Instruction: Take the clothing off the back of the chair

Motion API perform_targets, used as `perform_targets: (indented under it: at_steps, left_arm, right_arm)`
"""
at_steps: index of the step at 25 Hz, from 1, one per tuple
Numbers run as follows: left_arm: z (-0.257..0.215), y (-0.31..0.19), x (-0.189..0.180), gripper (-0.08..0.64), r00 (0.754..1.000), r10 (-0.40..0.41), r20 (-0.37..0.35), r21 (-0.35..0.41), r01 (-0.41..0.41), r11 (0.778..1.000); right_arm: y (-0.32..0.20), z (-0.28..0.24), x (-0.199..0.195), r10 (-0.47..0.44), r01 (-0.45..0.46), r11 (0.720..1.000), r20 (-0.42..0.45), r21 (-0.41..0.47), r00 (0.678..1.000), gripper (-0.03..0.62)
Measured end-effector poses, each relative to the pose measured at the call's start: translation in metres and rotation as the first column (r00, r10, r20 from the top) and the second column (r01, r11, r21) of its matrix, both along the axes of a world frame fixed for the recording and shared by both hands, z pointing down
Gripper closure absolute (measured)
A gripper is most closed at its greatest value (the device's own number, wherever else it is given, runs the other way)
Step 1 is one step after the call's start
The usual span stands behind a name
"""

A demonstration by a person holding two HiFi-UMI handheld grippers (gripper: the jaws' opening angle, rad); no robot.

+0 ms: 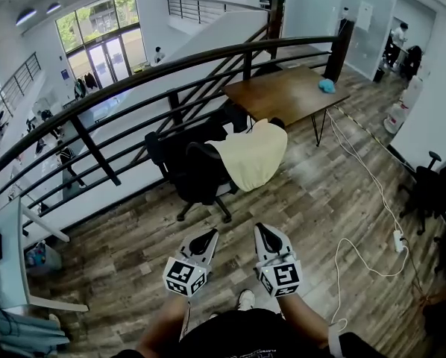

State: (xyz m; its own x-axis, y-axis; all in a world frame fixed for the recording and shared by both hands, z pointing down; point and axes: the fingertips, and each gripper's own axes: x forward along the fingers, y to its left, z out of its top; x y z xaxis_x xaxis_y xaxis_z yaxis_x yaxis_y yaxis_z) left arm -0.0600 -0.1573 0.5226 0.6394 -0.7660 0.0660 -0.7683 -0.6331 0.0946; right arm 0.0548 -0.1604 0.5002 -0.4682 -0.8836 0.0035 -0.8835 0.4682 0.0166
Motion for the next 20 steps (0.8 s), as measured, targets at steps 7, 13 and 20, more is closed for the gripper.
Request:
perform_targets:
  at_steps: [7, 13, 20]
  left_arm:
    - [-0.001, -0.021, 0.016, 0.548, 1.000, -0.028, 0.003, 0.001, 0.028, 1.000]
    - [-0.002, -0.031, 0.029, 0.548, 0.999, -0.050, 0.019, -0.014, 0.051, 0.999]
    - [0.000, -0.042, 0.038, 0.548, 0.996, -0.082, 0.031, -0.028, 0.083, 0.996]
  right_arm:
    - [-0.025, 0.003, 0.017, -0.021, 0.021, 1.000, 0.021, -0.010, 1.000, 0.569]
    - [-0.041, 0.001, 0.030, -0.043, 0.043, 0.999, 0.030, -0.015, 0.999, 0.569]
    - [-0.053, 0.009, 0.033, -0.102, 0.104, 0.994, 0.038, -0.035, 0.994, 0.569]
